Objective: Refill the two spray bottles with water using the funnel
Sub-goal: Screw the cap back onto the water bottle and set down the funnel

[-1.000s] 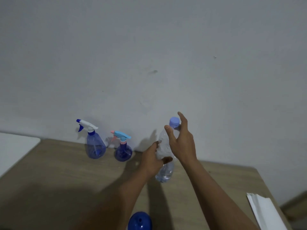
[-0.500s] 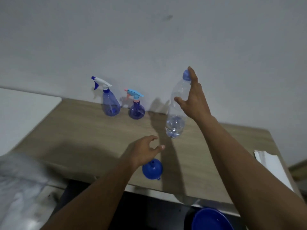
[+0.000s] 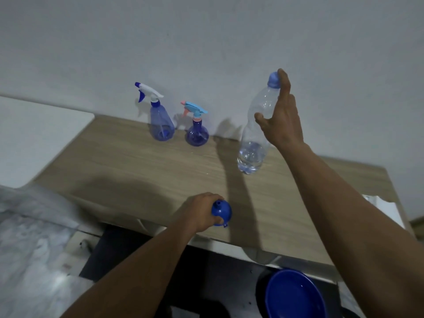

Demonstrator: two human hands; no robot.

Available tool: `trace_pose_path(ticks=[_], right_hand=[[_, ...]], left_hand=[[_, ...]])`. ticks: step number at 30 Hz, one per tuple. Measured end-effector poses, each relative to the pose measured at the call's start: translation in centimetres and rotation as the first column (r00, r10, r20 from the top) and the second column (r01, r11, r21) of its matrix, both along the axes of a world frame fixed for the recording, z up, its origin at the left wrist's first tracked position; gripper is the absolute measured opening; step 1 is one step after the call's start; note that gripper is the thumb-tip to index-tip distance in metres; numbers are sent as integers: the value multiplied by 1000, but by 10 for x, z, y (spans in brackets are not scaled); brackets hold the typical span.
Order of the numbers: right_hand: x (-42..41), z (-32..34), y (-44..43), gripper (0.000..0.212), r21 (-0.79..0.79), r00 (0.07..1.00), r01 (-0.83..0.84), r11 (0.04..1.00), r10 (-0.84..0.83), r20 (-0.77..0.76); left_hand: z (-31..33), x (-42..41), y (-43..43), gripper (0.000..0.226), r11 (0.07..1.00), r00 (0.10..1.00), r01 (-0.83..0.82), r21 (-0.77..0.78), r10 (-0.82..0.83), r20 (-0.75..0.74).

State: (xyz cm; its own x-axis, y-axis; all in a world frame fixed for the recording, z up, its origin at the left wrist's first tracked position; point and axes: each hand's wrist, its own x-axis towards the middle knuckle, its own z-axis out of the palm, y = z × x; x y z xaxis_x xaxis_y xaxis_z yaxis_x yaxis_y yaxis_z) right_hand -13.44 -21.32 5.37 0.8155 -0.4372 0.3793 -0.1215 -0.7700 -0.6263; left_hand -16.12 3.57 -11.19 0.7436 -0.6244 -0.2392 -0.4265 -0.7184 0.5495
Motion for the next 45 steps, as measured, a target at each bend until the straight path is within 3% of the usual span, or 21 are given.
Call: trace_pose_path(ticks=[15,24,33,40,45], right_hand=[[16,14,-34,96,32,991,126,991,-127,29],[33,-9,-63,94,89,984,136,987,-145,100],[39,-11,-50,104,83,981,185,979,-189,42],[37,-5,-41,119,96,980,198,976,-199,-3],[13,4,-22,115,92,953,290,953,-278,-119]], left_hand=[[22,106,-68,62,981,988,-139,-132,146,48],[-11,166,-121,55,976,977,-153,-153,173,127],[-20,188,-136,53,960,967,-187,-210,217,134],[-8,185,-120,80,962,973,-193,-195,214,90],[18,158,-103,49,948,963,-144,-284,200,179]])
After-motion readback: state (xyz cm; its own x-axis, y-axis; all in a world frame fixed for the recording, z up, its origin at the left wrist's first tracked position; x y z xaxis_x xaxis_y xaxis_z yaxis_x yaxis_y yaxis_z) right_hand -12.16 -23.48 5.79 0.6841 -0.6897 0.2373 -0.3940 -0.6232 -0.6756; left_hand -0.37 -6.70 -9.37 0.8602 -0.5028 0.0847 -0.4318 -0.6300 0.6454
